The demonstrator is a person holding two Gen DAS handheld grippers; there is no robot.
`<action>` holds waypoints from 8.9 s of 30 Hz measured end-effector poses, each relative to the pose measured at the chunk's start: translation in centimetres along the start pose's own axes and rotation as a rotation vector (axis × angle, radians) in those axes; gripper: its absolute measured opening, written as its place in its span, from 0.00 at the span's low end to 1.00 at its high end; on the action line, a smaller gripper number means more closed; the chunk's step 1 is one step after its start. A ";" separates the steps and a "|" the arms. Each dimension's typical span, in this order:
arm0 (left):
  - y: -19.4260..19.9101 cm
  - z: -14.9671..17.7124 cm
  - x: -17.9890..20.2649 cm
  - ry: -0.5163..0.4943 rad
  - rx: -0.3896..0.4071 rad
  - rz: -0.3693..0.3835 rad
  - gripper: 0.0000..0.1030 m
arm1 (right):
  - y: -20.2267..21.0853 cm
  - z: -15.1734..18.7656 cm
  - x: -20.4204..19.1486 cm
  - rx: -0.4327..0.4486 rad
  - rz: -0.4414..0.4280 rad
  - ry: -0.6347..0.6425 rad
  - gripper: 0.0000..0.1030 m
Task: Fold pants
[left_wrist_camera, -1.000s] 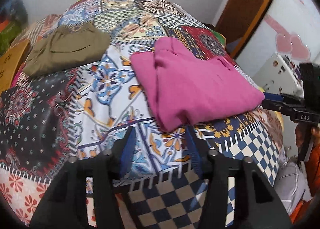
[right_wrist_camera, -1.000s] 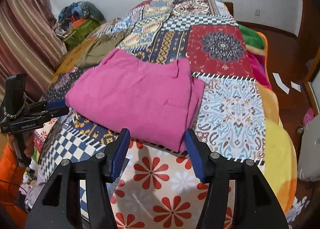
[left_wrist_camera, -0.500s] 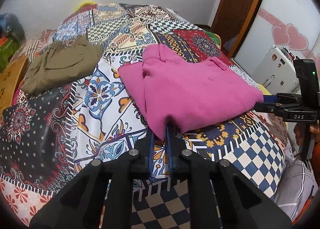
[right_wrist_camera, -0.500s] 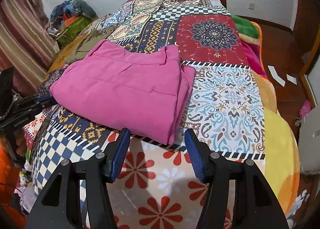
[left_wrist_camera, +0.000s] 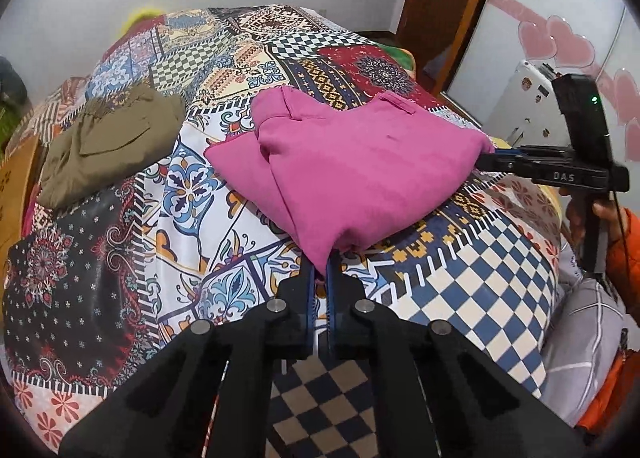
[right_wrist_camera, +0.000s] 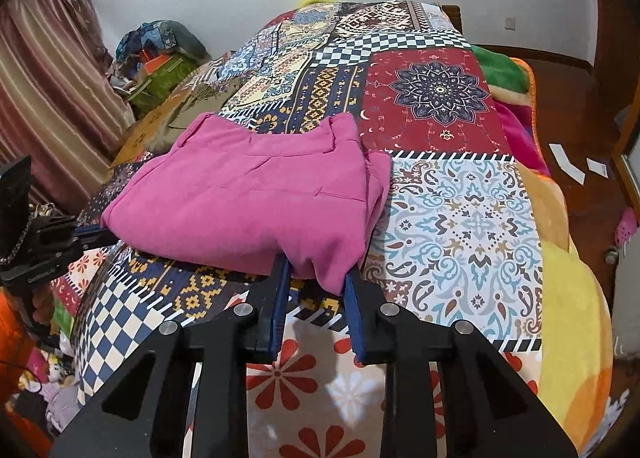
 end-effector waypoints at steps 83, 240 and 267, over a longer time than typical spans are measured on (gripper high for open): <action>-8.7 -5.6 -3.2 0.447 -0.062 0.117 0.51 | -5.6 -3.4 2.2 -0.114 -0.103 -0.113 0.35; 34.0 -3.3 2.7 0.184 0.875 -0.470 1.00 | 20.4 -9.6 -25.4 0.783 -0.143 0.318 1.00; 33.0 -3.3 1.8 0.185 0.857 -0.449 1.00 | 20.9 -9.5 -25.1 0.773 -0.134 0.330 1.00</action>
Point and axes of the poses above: each gripper's, at about its wrist camera, not at the fingertips, and y roughly against the way its jaws point, x to its right, z to its underside, the point moved 4 cm from there along -y, roughly the way its jaws point, and after that the axes turned 5 degrees about x, right-handed, at the moved point
